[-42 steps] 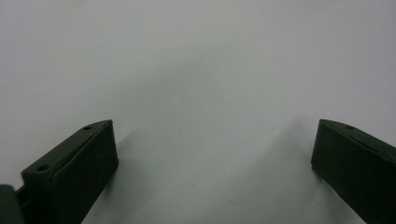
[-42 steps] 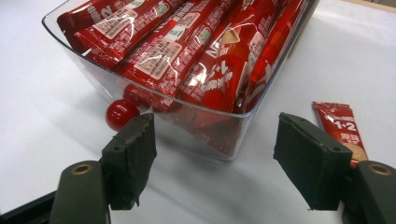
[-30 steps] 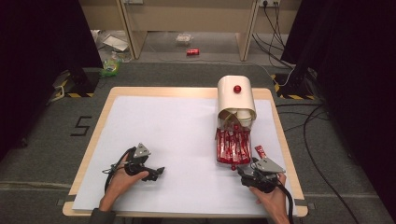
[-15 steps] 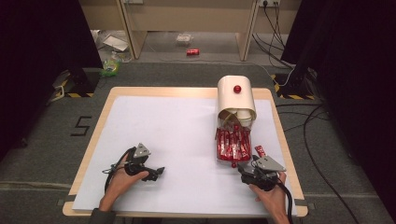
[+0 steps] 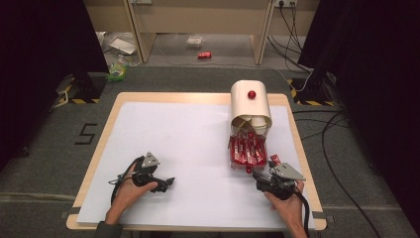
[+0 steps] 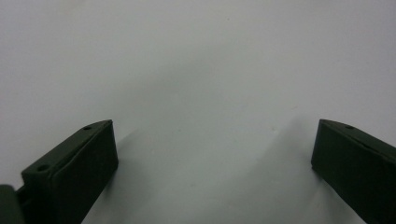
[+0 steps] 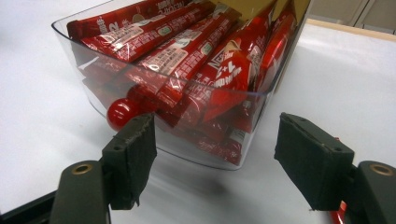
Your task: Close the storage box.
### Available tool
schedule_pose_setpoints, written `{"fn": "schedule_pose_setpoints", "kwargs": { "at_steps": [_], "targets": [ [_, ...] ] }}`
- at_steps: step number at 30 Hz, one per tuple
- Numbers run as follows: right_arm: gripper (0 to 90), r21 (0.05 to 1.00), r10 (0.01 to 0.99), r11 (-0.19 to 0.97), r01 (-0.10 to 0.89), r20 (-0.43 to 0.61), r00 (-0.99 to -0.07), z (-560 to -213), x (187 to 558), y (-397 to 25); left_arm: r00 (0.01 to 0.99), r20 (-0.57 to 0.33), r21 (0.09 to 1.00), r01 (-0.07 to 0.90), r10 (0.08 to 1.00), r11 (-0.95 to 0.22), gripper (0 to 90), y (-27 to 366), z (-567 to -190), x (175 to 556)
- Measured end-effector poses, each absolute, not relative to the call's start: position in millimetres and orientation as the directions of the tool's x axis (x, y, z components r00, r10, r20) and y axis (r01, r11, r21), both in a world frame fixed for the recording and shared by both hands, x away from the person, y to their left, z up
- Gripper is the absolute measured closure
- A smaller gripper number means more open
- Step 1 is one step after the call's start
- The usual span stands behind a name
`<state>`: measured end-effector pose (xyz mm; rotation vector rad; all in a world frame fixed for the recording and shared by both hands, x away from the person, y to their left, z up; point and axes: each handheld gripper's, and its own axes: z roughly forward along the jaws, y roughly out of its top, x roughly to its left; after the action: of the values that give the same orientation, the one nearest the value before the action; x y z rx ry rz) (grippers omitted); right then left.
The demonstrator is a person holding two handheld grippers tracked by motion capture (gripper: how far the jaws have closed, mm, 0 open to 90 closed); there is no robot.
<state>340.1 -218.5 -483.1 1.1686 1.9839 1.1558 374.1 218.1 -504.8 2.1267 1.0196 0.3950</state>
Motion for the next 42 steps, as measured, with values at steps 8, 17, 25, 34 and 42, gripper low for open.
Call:
{"fn": "schedule_pose_setpoints", "kwargs": {
  "at_steps": [8,17,25,34,42],
  "targets": [
    [29.5,0.882,0.889,0.246,0.401,-0.041,-0.456,-483.2,343.7,-217.9,0.638,-0.036,0.728,0.544,0.769,-0.417,0.0,218.1,-504.8,374.1],
    [29.5,0.884,0.893,0.244,0.400,-0.044,-0.448,-483.7,349.4,-216.7,0.638,-0.036,0.728,0.544,0.769,-0.417,0.0,218.1,-504.8,374.1],
    [29.3,0.886,0.898,0.237,0.399,-0.043,-0.439,-484.0,355.3,-216.3,0.638,-0.036,0.728,0.544,0.769,-0.417,0.0,218.1,-504.8,374.1],
    [28.8,0.892,0.904,0.195,0.408,-0.003,-0.427,-483.7,363.6,-218.4,0.638,-0.036,0.728,0.544,0.769,-0.417,0.0,218.1,-504.8,374.1],
    [28.9,0.896,0.912,0.180,0.406,0.002,-0.409,-484.4,370.8,-222.1,0.638,-0.039,0.729,0.544,0.769,-0.415,0.0,218.2,-504.8,374.3]
  ]
}}
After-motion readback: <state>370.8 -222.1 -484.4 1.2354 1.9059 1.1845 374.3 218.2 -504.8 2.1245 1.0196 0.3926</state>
